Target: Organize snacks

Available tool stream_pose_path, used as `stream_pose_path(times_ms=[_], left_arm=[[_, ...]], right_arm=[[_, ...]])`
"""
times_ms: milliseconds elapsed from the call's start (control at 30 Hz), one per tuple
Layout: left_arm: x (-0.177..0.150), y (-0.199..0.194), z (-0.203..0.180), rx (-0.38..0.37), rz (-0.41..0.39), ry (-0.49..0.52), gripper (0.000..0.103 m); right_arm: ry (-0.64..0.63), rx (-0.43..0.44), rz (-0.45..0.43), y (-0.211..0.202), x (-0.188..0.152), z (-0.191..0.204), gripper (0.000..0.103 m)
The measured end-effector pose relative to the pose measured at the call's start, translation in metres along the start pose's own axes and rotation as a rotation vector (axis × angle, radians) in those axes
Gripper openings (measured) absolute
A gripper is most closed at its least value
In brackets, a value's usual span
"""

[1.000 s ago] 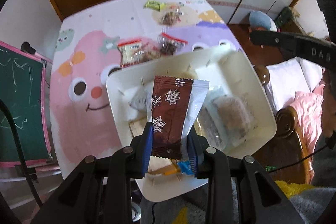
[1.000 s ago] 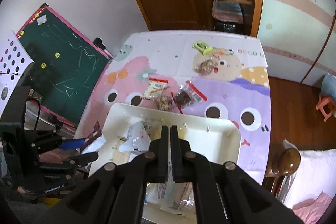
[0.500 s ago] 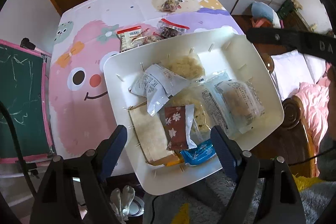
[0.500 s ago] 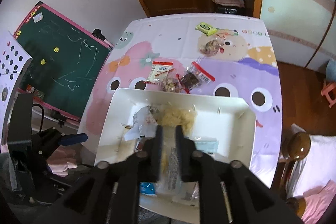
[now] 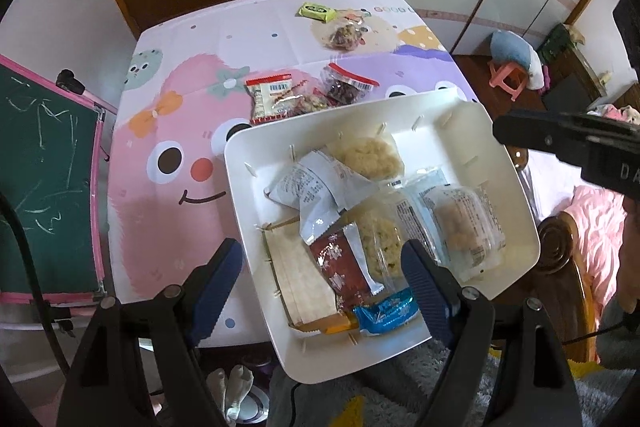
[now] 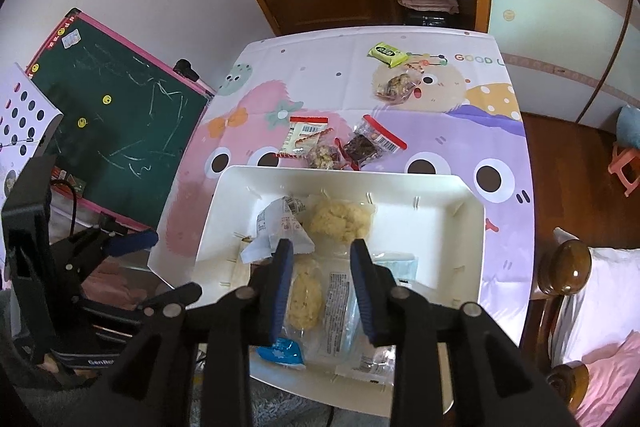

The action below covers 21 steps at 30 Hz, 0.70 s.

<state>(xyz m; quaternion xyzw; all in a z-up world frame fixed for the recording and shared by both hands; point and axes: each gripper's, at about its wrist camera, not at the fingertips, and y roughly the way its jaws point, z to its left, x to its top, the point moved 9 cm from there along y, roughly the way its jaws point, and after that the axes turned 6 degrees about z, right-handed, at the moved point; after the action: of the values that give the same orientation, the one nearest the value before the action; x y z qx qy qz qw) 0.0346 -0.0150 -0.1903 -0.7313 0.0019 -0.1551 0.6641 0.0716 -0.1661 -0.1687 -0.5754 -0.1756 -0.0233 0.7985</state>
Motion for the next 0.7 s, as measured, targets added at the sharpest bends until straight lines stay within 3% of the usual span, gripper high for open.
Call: stream_pose_path(times_ms=[400, 700], left_arm=[[0.021, -0.002, 0.015, -0.004, -0.017, -0.033, 0.081], [0.082, -0.013, 0.063, 0.04, -0.083, -0.119, 0.081]], right_arm=[[0.021, -0.012, 0.021, 0.006, 0.011, -0.005, 0.036], [0.026, -0.027, 0.019, 0.008, 0.061, -0.023, 0.038]])
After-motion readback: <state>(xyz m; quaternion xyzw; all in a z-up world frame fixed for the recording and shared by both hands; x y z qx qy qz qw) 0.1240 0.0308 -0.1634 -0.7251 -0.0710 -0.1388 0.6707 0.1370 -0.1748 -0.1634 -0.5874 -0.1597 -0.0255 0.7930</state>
